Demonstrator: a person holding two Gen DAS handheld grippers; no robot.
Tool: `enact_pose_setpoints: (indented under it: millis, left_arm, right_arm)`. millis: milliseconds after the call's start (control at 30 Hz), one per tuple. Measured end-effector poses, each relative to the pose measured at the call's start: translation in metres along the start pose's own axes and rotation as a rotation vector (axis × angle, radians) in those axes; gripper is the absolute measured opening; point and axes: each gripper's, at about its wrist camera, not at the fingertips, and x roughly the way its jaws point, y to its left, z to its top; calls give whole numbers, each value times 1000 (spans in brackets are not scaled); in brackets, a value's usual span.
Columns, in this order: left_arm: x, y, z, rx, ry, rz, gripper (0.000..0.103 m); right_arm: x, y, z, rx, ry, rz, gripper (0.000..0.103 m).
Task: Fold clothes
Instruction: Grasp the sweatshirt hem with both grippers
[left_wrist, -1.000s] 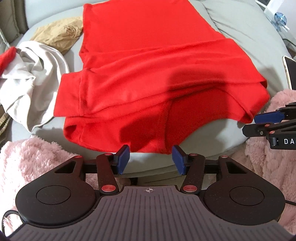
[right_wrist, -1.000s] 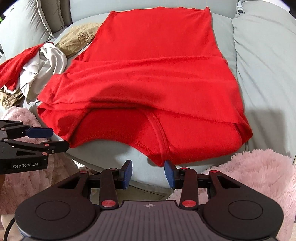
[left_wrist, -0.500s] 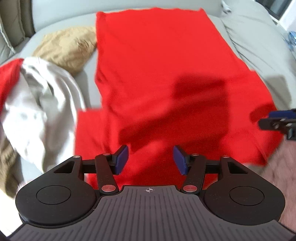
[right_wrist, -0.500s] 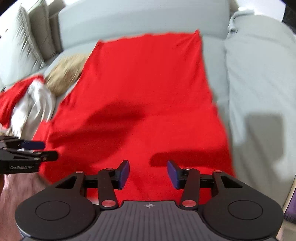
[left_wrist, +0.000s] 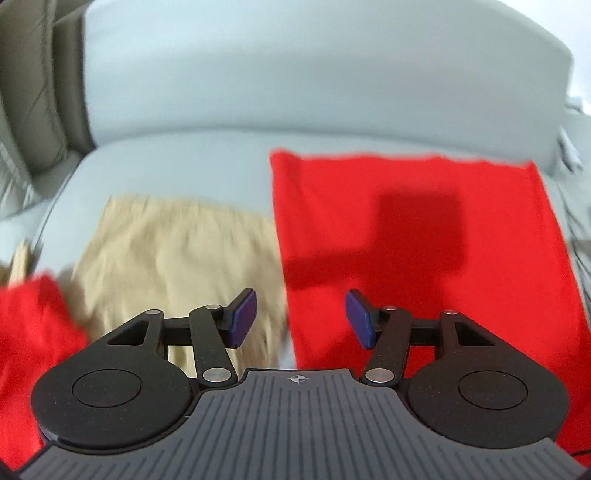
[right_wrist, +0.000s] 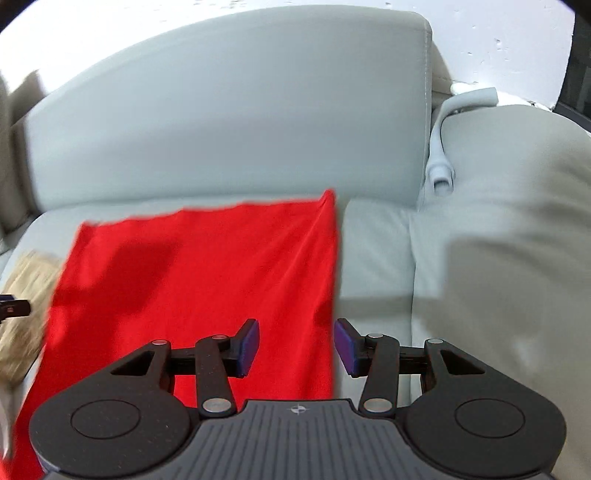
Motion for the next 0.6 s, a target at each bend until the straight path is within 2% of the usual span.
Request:
enact_pose_setpoints:
  millis: [100,233,333,433,467,500,533,567,600]
  left_arm:
    - [34,5,29,10,-44,8,66]
    - [72,8,51,3,-33,35,66]
    - [97,9,63,1,-22,42,65]
    - [119,2,68,68,4,49,62]
    - [120,0,68,83,-3,44,57]
    - [121,-2,68,103,-8,18,41]
    - [121,-4,69,123,-13,-6,29]
    - [117,-10,68,145,-15,-16,4]
    - [113,-15,67,167,-18,-23,4]
  right_arm:
    - [38,-13,28,21,-48,-17,45]
    - [70,-25,53,67,-100,-31,43]
    - [98,-31,67,92,-87,-34,43]
    - [118,-32,75,76,-59,-47,42]
    - [122,-32,76,65,-54,-52,42]
    - [123,-32,78,54,-58,-48,30]
    - [124,-31,79,39,-61,-40,20]
    - [123,-28,81,9,-57,-24,6]
    - [121,-24,83,-22,-50,-28,5]
